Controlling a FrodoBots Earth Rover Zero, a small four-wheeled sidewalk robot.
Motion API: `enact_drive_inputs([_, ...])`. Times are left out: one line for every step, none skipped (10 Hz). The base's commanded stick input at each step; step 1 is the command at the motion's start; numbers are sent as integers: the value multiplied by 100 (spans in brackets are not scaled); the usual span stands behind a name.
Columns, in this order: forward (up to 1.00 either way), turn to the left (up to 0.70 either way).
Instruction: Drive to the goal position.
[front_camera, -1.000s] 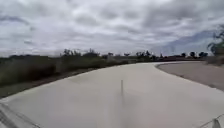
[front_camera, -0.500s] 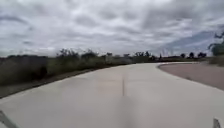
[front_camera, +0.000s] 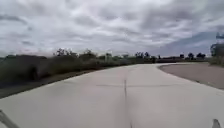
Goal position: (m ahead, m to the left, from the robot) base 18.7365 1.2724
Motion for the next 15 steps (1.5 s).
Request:
enact_drive_inputs([85,0])
enact_drive_inputs([85,0])
enact_drive_inputs([85,0])
enact_drive_inputs([85,0])
enact_drive_inputs([85,0])
enact_drive_inputs([85,0])
enact_drive_inputs([85,0])
enact_drive_inputs([85,0])
enact_drive_inputs([85,0])
enact_drive_inputs([85,0])
enact_drive_inputs([85,0])
enact_drive_inputs([85,0])
enact_drive_inputs([85,0])
enact_drive_inputs([85,0])
enact_drive_inputs([85,0])
